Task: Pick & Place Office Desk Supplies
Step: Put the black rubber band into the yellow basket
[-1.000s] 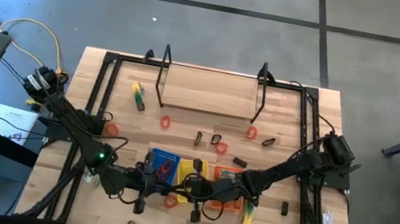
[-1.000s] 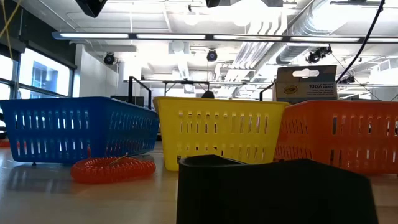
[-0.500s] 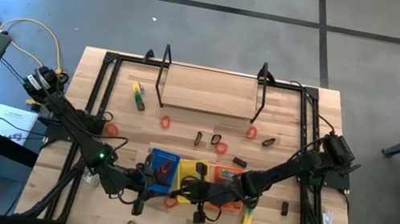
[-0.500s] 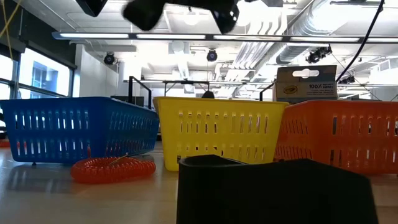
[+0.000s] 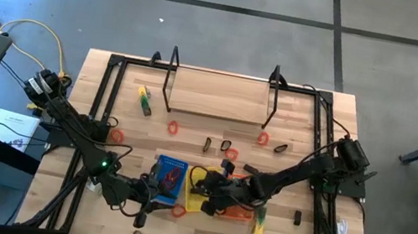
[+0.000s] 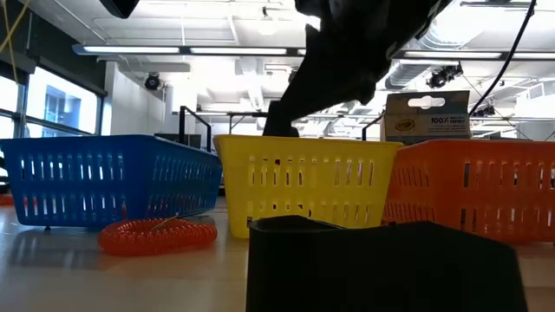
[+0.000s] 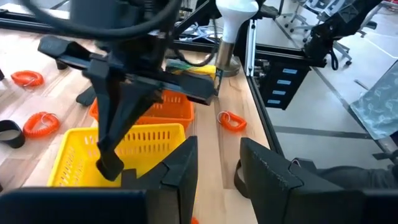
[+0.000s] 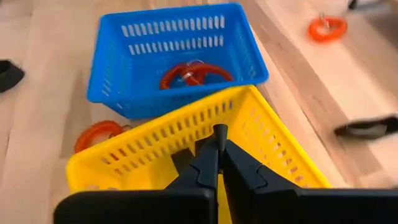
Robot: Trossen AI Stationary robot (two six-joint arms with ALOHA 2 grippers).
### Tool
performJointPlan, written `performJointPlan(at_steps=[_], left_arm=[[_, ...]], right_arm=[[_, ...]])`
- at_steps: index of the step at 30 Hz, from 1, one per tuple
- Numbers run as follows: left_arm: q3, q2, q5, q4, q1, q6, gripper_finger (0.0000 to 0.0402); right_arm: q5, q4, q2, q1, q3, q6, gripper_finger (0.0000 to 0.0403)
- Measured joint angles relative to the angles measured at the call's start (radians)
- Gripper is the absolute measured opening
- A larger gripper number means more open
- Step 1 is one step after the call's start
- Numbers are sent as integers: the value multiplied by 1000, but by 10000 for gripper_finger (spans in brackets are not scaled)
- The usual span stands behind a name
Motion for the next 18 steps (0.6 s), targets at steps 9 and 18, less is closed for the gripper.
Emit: performJointPlan(at_steps=[9, 18], left_arm=[[0, 0, 0, -16, 0, 0, 116], [0, 0, 0, -34, 0, 0, 116]], right_arm=[[-38, -20, 0, -5, 0, 25, 50], [4, -21, 0, -6, 0, 1, 184]])
